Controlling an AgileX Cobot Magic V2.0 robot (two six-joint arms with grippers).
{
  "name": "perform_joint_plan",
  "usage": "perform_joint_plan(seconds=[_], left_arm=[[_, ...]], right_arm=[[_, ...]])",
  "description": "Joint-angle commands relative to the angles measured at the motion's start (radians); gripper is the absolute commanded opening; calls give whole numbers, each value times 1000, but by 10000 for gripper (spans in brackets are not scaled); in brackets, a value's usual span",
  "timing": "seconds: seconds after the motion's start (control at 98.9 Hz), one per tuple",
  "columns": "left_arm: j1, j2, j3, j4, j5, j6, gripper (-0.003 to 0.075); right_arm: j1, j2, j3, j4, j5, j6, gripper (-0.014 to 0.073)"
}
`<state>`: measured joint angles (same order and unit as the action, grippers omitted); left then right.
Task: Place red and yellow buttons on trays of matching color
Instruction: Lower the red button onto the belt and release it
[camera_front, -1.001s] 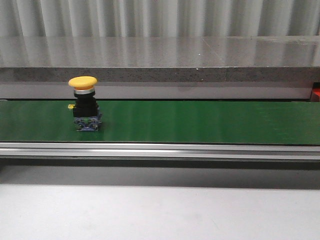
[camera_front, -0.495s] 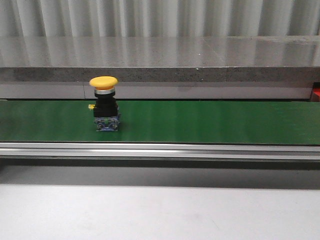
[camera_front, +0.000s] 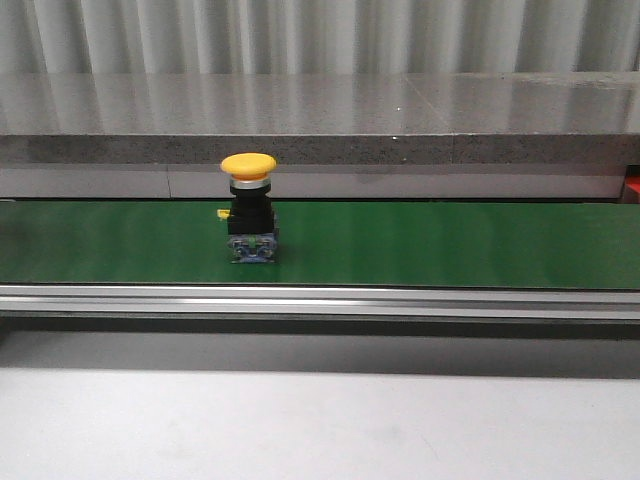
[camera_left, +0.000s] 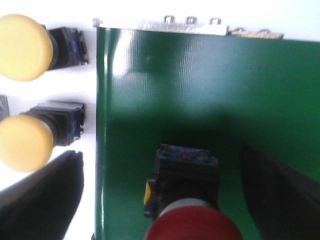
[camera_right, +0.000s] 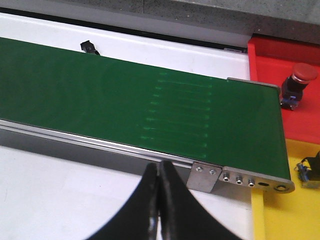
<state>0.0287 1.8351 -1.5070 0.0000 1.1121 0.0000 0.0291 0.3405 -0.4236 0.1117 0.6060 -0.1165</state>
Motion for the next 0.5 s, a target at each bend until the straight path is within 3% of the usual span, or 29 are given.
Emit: perform_joint_plan(seconds=[0.0, 0.131, 0.243, 0.485], left_arm=[[-14, -89, -31, -20, -66, -14, 591], [-57, -165, -20, -20, -141, -13, 537], [-95, -248, 14, -20, -225, -13, 447], [-180, -436, 141, -24, -327, -13, 66]], right_arm=[[2, 6, -26, 3, -76, -3, -67], [2, 6, -26, 3, -76, -3, -67], [2, 6, -26, 3, -76, -3, -67], [2, 6, -26, 3, -76, -3, -67]])
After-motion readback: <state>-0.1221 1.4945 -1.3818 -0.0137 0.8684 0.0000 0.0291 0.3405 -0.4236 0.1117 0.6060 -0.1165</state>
